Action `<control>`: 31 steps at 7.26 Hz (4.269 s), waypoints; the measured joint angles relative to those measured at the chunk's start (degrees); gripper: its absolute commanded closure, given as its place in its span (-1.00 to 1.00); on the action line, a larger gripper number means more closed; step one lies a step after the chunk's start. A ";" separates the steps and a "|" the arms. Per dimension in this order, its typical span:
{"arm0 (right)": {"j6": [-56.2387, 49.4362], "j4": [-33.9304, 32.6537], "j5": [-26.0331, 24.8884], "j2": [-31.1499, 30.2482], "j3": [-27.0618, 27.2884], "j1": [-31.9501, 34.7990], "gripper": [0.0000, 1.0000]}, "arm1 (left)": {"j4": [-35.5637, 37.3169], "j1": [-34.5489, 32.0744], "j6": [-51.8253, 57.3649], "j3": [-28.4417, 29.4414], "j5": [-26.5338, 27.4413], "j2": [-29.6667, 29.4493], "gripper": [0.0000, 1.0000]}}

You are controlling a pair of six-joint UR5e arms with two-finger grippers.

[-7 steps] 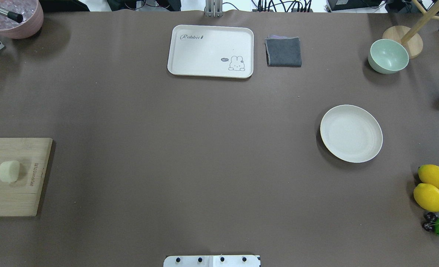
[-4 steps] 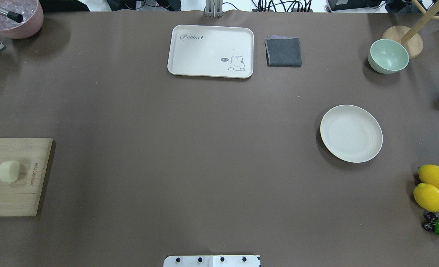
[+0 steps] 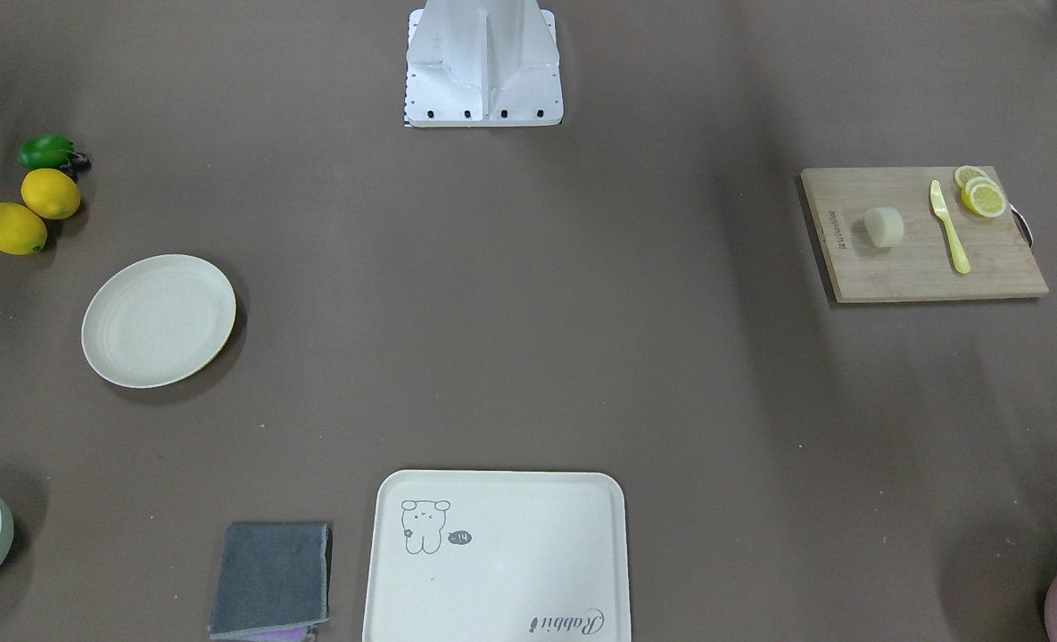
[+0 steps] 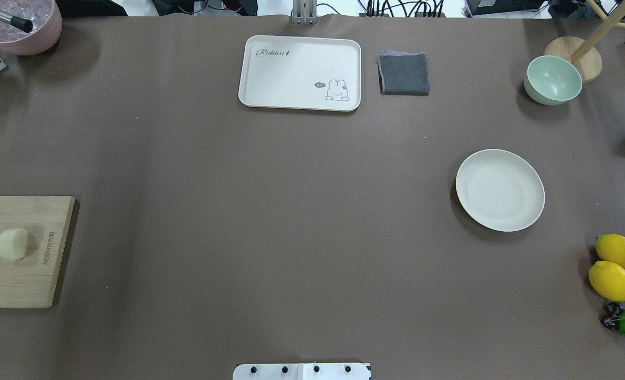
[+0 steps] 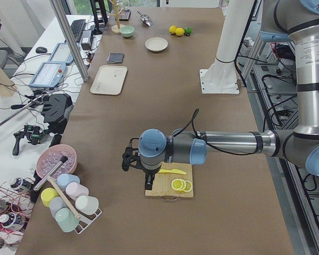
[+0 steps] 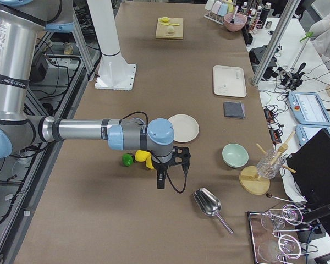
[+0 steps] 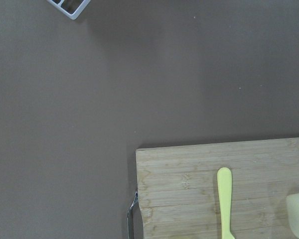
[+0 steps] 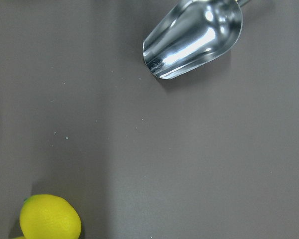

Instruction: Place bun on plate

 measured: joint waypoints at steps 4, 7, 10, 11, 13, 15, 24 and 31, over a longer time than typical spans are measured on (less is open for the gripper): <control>-0.14 1.09 5.44 2.06 2.56 6.29 -1.00 | -10.41 0.06 -0.06 1.35 0.83 -4.21 -0.95; -0.59 9.24 11.54 1.15 0.24 9.72 -1.00 | -15.89 0.05 0.23 3.02 0.68 -5.46 -0.95; 2.69 13.11 12.43 0.89 -0.45 7.10 -1.00 | -17.31 0.23 -0.04 3.09 0.72 -5.64 -0.95; 6.76 13.51 12.10 1.40 -0.26 3.99 -0.99 | -17.52 0.74 -0.17 3.58 0.76 -5.56 -0.95; 15.40 14.31 10.12 3.67 -0.13 -3.37 -0.99 | -17.63 2.05 -0.28 3.95 0.73 -5.45 -0.95; 25.01 19.14 6.67 5.17 -0.70 -11.67 -0.98 | -17.65 2.33 -0.29 4.00 0.69 -5.42 -0.95; 57.04 57.96 -9.56 12.04 -22.46 -35.92 -0.28 | -18.60 2.44 -0.21 3.99 0.62 -4.57 -0.95; 57.65 58.78 -10.66 11.00 -21.43 -37.70 1.00 | -20.15 2.46 -0.29 4.03 0.61 -3.31 -0.95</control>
